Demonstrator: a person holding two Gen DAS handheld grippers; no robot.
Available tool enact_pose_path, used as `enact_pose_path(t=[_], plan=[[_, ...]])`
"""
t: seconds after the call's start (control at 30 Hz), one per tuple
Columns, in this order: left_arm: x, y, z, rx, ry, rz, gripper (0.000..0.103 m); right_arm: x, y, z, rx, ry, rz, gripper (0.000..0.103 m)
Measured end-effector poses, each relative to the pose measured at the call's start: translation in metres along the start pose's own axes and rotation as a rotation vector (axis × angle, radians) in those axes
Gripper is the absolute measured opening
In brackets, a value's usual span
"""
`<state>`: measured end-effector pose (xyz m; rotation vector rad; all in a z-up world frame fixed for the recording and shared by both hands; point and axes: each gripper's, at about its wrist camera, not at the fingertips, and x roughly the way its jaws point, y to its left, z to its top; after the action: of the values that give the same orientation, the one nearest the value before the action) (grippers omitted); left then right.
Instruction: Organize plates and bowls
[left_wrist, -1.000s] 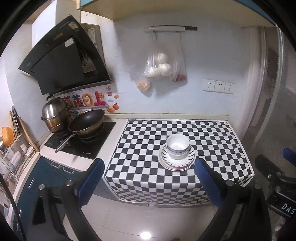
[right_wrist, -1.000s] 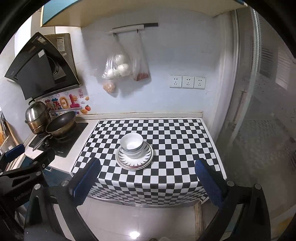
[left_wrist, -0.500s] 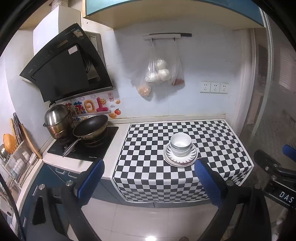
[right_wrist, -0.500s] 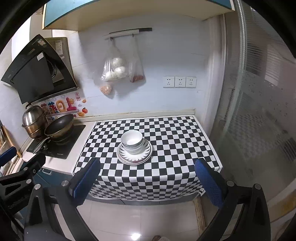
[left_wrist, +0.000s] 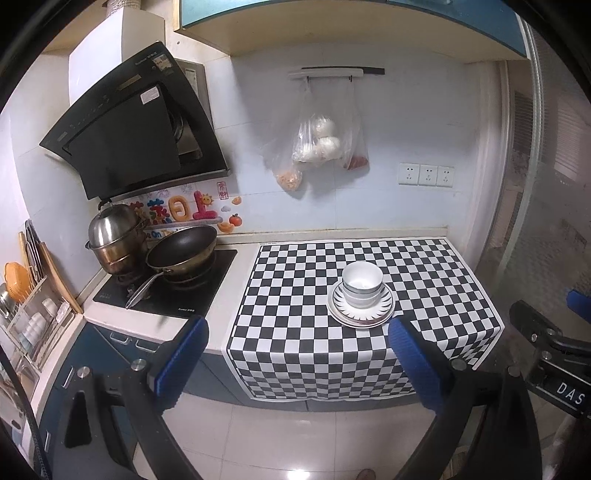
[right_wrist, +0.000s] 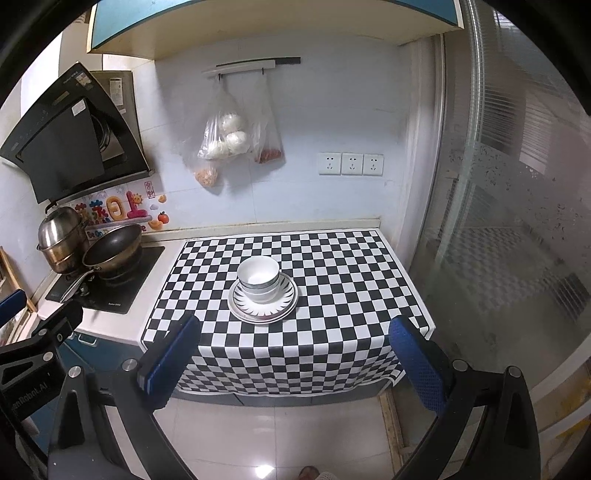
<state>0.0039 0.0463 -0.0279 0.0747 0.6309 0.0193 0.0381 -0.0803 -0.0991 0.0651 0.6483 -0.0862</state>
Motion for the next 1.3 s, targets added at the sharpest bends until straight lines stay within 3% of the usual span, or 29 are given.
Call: enact_pose_path(t=[1.3], plan=[[-0.0026, -0.0027, -0.0081, -0.01, -0.005, 0.033, 0.1, -0.0016, -0.0019, -0.0007, -0.024, 0.006, -0.006, 0.103]])
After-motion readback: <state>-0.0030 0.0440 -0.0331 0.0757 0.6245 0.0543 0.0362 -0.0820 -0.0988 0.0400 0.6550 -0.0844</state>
